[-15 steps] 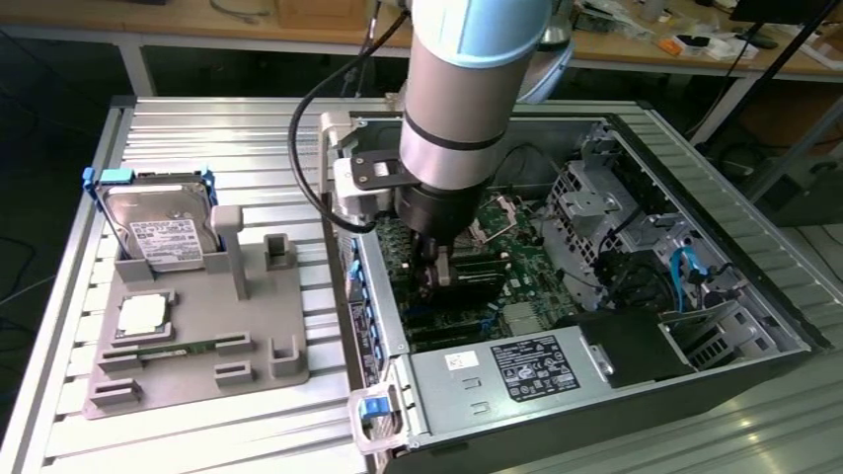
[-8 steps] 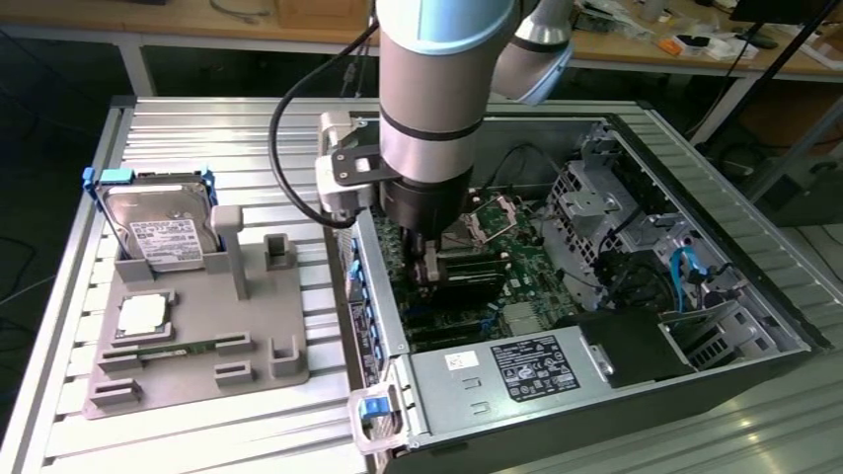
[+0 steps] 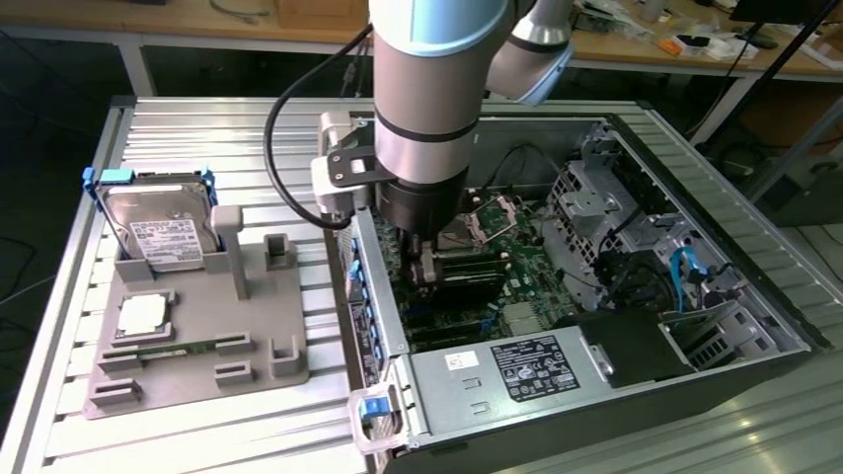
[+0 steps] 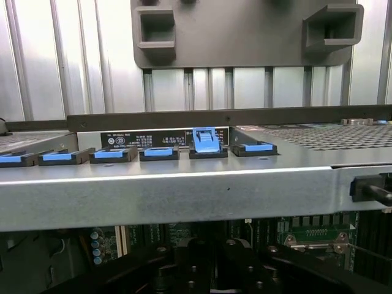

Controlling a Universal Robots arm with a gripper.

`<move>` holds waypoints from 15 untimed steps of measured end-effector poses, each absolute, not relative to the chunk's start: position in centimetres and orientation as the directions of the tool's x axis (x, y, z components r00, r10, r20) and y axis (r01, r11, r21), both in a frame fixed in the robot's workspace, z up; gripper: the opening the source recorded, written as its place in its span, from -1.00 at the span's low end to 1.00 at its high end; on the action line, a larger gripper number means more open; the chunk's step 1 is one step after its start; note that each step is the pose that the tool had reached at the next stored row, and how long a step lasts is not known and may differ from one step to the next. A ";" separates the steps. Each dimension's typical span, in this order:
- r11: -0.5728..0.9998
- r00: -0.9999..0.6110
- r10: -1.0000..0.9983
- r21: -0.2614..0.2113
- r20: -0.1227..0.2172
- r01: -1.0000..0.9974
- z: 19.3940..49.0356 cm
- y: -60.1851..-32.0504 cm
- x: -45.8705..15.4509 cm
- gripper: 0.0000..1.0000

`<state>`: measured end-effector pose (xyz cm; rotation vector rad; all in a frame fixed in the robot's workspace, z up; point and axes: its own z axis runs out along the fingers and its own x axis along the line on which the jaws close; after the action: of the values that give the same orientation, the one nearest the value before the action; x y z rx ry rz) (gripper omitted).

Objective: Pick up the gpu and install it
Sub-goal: 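Press down on the gpu until it lock into place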

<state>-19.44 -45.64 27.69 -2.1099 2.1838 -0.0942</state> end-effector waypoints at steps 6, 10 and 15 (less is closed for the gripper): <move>0.036 -0.032 -0.999 -0.121 -0.032 -0.992 27.7 -45.6 -19.9 -0.79; 0.036 -0.033 -0.999 -0.099 -0.031 -0.994 27.7 -45.6 -19.3 -0.79; 0.037 -0.034 -0.999 -0.081 -0.031 -0.996 27.6 -45.6 -19.0 -0.79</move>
<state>-18.96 -45.64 27.64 -2.1265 2.2034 -0.0563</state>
